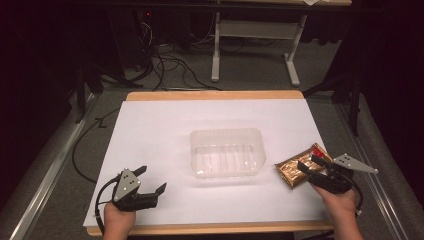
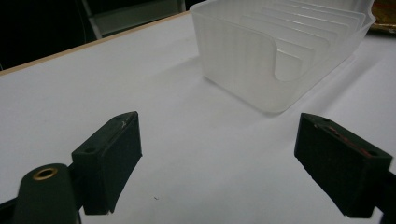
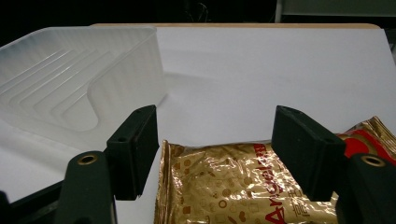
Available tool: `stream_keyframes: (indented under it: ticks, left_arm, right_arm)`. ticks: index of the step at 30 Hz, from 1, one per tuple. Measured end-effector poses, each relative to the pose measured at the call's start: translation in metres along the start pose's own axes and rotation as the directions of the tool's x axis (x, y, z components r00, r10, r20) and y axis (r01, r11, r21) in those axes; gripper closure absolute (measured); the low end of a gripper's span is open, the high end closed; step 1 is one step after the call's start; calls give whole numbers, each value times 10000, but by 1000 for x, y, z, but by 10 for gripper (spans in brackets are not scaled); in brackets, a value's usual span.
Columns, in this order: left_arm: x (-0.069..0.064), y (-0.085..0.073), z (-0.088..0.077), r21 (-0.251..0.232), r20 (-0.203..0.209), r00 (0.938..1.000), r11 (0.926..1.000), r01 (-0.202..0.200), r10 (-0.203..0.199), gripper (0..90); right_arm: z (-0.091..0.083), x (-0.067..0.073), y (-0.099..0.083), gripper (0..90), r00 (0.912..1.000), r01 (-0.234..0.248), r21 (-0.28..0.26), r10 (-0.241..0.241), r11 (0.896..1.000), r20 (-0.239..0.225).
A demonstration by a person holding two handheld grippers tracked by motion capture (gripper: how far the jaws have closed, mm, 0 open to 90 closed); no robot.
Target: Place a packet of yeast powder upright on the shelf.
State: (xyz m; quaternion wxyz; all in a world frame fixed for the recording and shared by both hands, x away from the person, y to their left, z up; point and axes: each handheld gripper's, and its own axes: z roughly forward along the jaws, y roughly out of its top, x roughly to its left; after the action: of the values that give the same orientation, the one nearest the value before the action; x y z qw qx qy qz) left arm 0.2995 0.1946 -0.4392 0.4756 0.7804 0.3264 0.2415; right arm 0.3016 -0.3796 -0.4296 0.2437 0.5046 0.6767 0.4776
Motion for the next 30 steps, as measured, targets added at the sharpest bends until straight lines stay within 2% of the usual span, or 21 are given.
stream_keyframes:
  ticks: [7,13,18,22,23,24,25,26,27,28,29,30]
  left_arm:
    - [-1,0,2,134,66,9999,9998,-117,116,153]
    - [-2,0,3,181,107,9998,9997,-152,150,153]
    - [-4,0,5,284,177,9995,9992,-278,273,153]
    - [-4,0,6,295,249,9990,9989,-377,369,153]
    - [-4,1,6,254,255,9991,9990,-360,353,153]
    - [-4,1,6,254,255,9991,9990,-360,353,153]
    - [-4,0,7,318,267,9990,9988,-375,367,153]
    - [-4,0,7,318,267,9990,9988,-375,367,153]
    - [-5,1,7,313,298,9988,9987,-405,396,153]
    - [-5,1,7,313,298,9988,9987,-405,396,153]
    - [-5,1,6,234,334,9986,9988,-425,417,153]
    - [-5,1,6,234,334,9986,9988,-425,417,153]
  right_arm:
    - [-2,-4,0,411,9987,-130,-13,130,9999,492]
    - [-6,-19,-3,439,9951,-455,1,453,9990,881]
    - [-8,-39,-9,420,9869,-984,148,957,9950,1295]
    - [-8,-45,-10,405,9828,-1190,289,1137,9925,1454]
    - [-7,-48,-10,387,9789,-1410,308,1347,9895,1533]
    - [-7,-48,-10,387,9789,-1410,308,1347,9895,1533]
    - [-5,-51,-9,384,9742,-1499,370,1412,9880,1762]
    - [-5,-51,-9,384,9742,-1499,370,1412,9880,1762]
    - [-3,-55,-9,377,9695,-1698,491,1579,9842,1877]
    - [-3,-55,-9,377,9695,-1698,491,1579,9842,1877]
    - [0,-59,-9,376,9637,-1844,636,1677,9808,2076]
    - [0,-59,-9,376,9637,-1844,636,1677,9808,2076]
